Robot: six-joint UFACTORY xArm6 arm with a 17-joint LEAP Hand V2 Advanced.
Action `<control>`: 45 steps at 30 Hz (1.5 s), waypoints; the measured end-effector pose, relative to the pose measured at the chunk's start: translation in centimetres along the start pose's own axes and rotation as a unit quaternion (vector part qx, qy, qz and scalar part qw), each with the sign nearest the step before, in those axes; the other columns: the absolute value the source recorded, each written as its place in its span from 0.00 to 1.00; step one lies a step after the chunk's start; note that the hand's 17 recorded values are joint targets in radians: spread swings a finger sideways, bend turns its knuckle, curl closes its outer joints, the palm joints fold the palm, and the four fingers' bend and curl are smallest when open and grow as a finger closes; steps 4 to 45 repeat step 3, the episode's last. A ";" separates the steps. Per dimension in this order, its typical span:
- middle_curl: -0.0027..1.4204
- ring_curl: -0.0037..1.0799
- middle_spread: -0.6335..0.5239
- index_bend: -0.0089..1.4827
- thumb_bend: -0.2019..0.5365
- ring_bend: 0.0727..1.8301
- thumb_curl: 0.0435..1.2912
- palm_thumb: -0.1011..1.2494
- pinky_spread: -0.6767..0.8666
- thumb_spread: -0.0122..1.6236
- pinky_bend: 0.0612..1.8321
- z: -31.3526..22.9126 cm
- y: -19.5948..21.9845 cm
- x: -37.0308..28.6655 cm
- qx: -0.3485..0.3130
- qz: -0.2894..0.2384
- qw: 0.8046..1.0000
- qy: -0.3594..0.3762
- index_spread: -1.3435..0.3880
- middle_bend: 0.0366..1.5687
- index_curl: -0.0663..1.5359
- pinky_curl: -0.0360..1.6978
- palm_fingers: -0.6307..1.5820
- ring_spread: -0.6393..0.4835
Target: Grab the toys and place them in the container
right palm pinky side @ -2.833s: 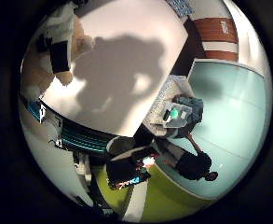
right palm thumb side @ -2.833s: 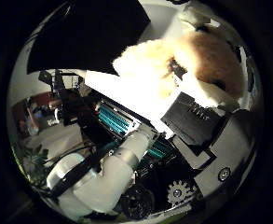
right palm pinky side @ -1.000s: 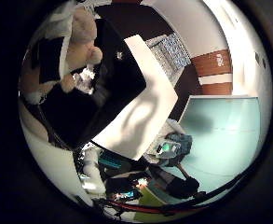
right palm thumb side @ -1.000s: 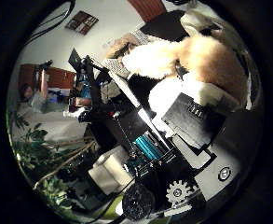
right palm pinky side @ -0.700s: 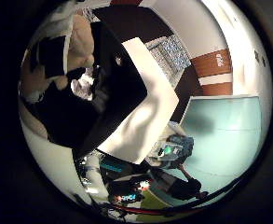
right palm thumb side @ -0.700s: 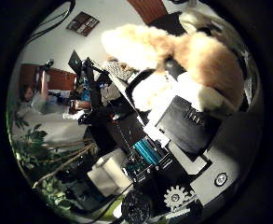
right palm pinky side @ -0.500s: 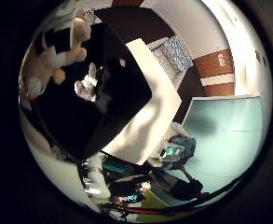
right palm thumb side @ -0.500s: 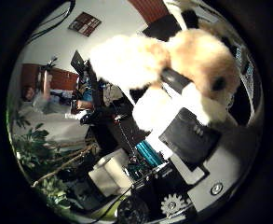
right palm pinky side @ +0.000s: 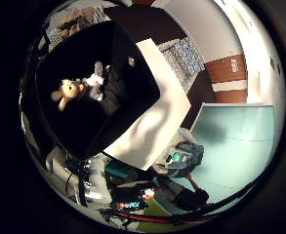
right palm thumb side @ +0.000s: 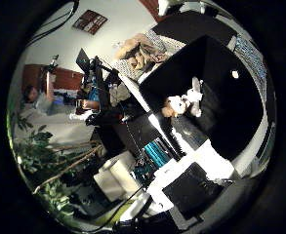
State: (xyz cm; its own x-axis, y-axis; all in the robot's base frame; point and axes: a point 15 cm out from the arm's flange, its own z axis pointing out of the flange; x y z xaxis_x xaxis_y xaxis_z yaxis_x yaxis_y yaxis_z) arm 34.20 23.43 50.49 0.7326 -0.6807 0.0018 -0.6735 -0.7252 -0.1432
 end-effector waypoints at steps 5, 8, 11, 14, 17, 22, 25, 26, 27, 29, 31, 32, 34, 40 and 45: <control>0.25 0.25 0.48 0.13 0.24 0.21 0.34 0.64 0.76 0.70 0.22 -0.9 1.3 1.1 0.001 0.012 1.000 0.003 0.48 0.12 0.26 0.30 0.39 0.63; 0.25 0.25 0.48 0.13 0.24 0.21 0.34 0.64 0.76 0.70 0.22 -0.9 1.3 1.1 0.001 0.012 1.000 0.003 0.48 0.12 0.26 0.30 0.39 0.63; 0.25 0.25 0.48 0.13 0.24 0.21 0.34 0.64 0.76 0.70 0.22 -0.9 1.3 1.1 0.001 0.012 1.000 0.003 0.48 0.12 0.26 0.30 0.39 0.63; 0.25 0.25 0.48 0.13 0.24 0.21 0.34 0.64 0.76 0.70 0.22 -0.9 1.3 1.1 0.001 0.012 1.000 0.003 0.48 0.12 0.26 0.30 0.39 0.63; 0.25 0.25 0.48 0.13 0.24 0.21 0.34 0.64 0.76 0.70 0.22 -0.9 1.3 1.1 0.001 0.012 1.000 0.003 0.48 0.12 0.26 0.30 0.39 0.63; 0.25 0.25 0.48 0.13 0.24 0.21 0.34 0.64 0.76 0.70 0.22 -0.9 1.3 1.1 0.001 0.012 1.000 0.003 0.48 0.12 0.26 0.30 0.39 0.63; 0.25 0.25 0.48 0.13 0.24 0.21 0.34 0.64 0.76 0.70 0.22 -0.9 1.3 1.1 0.001 0.012 1.000 0.003 0.48 0.12 0.26 0.30 0.39 0.63; 0.25 0.25 0.48 0.13 0.24 0.21 0.34 0.64 0.76 0.70 0.22 -0.9 1.3 1.1 0.001 0.012 1.000 0.003 0.48 0.12 0.26 0.30 0.39 0.63; 0.25 0.25 0.48 0.13 0.24 0.21 0.34 0.64 0.76 0.70 0.22 -0.9 1.3 1.1 0.001 0.012 1.000 0.003 0.48 0.12 0.26 0.30 0.39 0.63; 0.25 0.25 0.48 0.13 0.24 0.21 0.34 0.64 0.76 0.70 0.22 -0.9 1.3 1.1 0.001 0.012 1.000 0.003 0.48 0.12 0.26 0.30 0.39 0.63; 0.25 0.25 0.48 0.13 0.24 0.21 0.34 0.64 0.76 0.70 0.22 -0.9 1.3 1.1 0.001 0.012 1.000 0.003 0.48 0.12 0.26 0.30 0.39 0.63; 0.25 0.25 0.48 0.13 0.24 0.21 0.34 0.64 0.76 0.70 0.22 -0.9 1.3 1.1 0.001 0.012 1.000 0.003 0.48 0.12 0.26 0.30 0.39 0.63; 0.25 0.25 0.48 0.13 0.24 0.21 0.34 0.64 0.76 0.70 0.22 -0.9 1.3 1.1 0.001 0.012 1.000 0.003 0.48 0.12 0.26 0.30 0.39 0.63; 0.25 0.25 0.48 0.13 0.24 0.21 0.34 0.64 0.76 0.70 0.22 -0.9 1.3 1.1 0.001 0.012 1.000 0.003 0.48 0.12 0.26 0.30 0.39 0.63; 0.25 0.25 0.48 0.13 0.24 0.21 0.34 0.64 0.76 0.70 0.22 -0.9 1.3 1.1 0.001 0.012 1.000 0.003 0.48 0.12 0.26 0.30 0.39 0.63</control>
